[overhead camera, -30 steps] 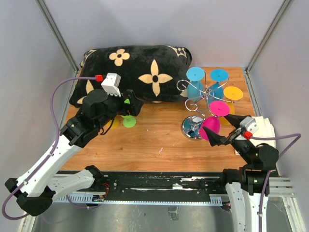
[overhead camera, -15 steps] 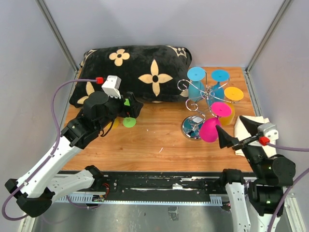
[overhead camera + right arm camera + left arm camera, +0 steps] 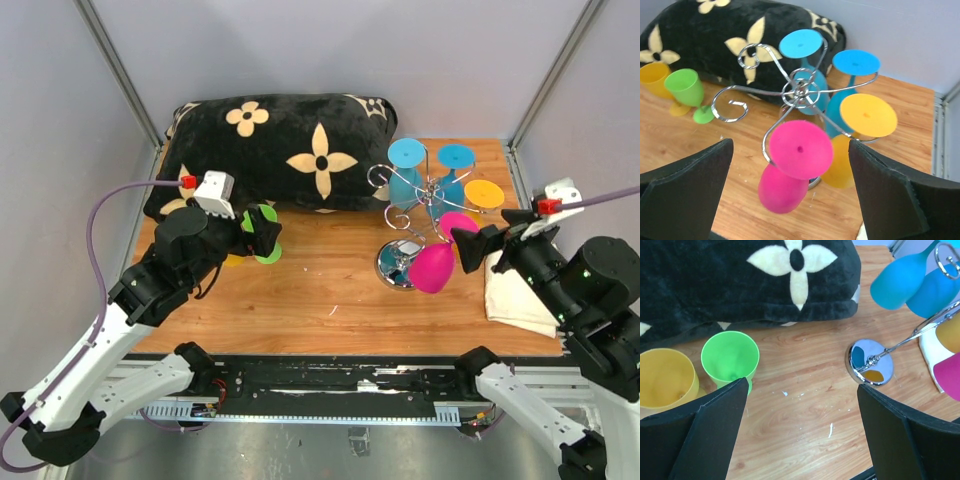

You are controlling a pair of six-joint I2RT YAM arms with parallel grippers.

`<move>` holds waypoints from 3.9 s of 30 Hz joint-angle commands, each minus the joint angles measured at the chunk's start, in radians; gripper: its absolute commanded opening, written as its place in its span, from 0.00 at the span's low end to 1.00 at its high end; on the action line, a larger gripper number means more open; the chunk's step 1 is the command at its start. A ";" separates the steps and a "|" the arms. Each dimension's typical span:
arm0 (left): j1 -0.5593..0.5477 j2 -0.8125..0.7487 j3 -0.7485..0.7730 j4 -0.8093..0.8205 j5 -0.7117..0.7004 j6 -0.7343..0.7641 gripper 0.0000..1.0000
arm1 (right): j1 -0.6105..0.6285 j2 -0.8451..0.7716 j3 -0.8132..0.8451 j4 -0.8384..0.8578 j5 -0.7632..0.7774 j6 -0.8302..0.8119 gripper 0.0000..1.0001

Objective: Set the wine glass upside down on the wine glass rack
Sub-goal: Adjust the wine rack at the center of the board.

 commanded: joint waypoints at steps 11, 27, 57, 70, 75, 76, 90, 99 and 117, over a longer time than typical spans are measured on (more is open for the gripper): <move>-0.001 -0.095 -0.107 -0.036 -0.079 0.005 0.95 | 0.030 0.283 -0.012 0.185 0.255 0.366 0.92; -0.001 -0.160 -0.204 -0.029 -0.101 0.007 0.95 | 0.114 0.465 0.014 0.234 0.546 0.321 0.52; -0.001 -0.177 -0.236 -0.033 -0.116 0.001 0.95 | 0.092 0.436 0.001 0.494 0.221 -0.182 0.01; -0.001 -0.177 -0.238 -0.038 -0.122 -0.001 0.95 | -0.004 0.456 -0.014 0.523 0.054 -0.248 0.01; -0.001 -0.168 -0.234 -0.037 -0.120 -0.001 0.96 | -0.006 0.446 -0.018 0.512 0.010 -0.234 0.39; -0.001 -0.166 -0.233 -0.037 -0.119 0.000 0.96 | -0.006 0.442 -0.016 0.508 0.006 -0.227 0.59; -0.001 -0.156 -0.190 -0.042 -0.103 -0.019 0.96 | -0.007 0.280 -0.017 0.347 -0.040 -0.092 0.86; 0.000 -0.160 -0.160 -0.063 -0.133 -0.022 0.96 | 0.016 0.182 0.053 0.031 -0.345 -0.163 0.88; -0.001 -0.172 -0.146 -0.105 -0.210 -0.044 0.96 | 0.666 0.157 -0.219 0.029 -0.240 -0.375 0.91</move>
